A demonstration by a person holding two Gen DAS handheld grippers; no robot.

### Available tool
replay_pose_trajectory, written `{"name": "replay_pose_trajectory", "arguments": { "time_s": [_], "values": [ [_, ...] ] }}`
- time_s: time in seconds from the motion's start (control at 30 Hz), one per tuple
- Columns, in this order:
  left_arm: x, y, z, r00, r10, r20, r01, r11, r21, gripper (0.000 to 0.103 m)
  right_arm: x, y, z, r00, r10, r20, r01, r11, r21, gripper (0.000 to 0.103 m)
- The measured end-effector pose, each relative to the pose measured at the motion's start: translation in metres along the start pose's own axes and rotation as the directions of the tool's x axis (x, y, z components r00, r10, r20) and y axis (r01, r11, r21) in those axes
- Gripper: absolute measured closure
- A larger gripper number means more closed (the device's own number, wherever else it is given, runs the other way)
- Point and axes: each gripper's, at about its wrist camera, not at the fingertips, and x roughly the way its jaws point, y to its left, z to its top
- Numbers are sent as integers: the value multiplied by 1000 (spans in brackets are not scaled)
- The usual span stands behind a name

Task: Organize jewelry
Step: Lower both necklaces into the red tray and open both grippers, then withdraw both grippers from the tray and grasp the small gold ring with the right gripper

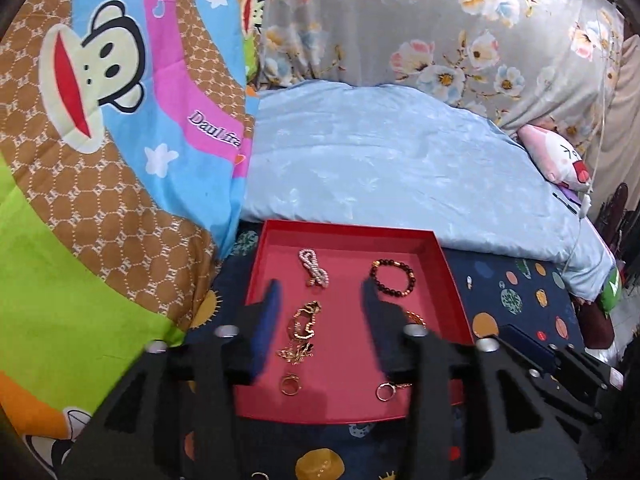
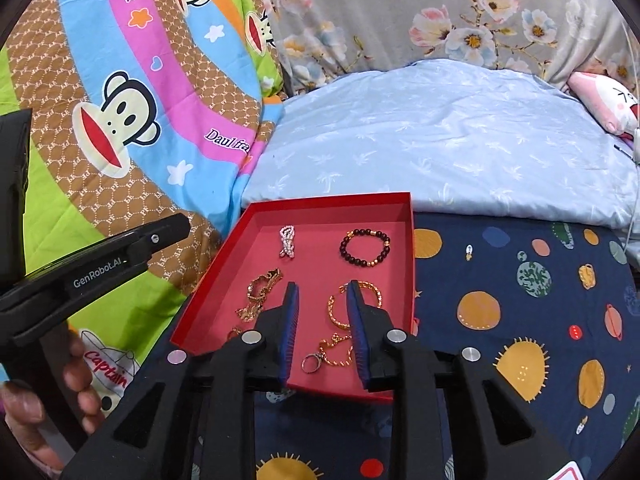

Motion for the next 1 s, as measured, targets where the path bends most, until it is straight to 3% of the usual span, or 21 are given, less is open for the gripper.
{"name": "replay_pose_trajectory", "arguments": {
  "time_s": [0.27, 1.0],
  "values": [
    [-12, 8, -15, 1000, 18, -18, -18, 1000, -7, 51, -19, 2, -19, 1000, 12, -5, -12, 1000, 20, 75],
    [-46, 11, -110, 984, 48, -170, -50, 999, -6, 50, -71, 1, -107, 996, -13, -89, 18, 999, 52, 75]
  ]
}}
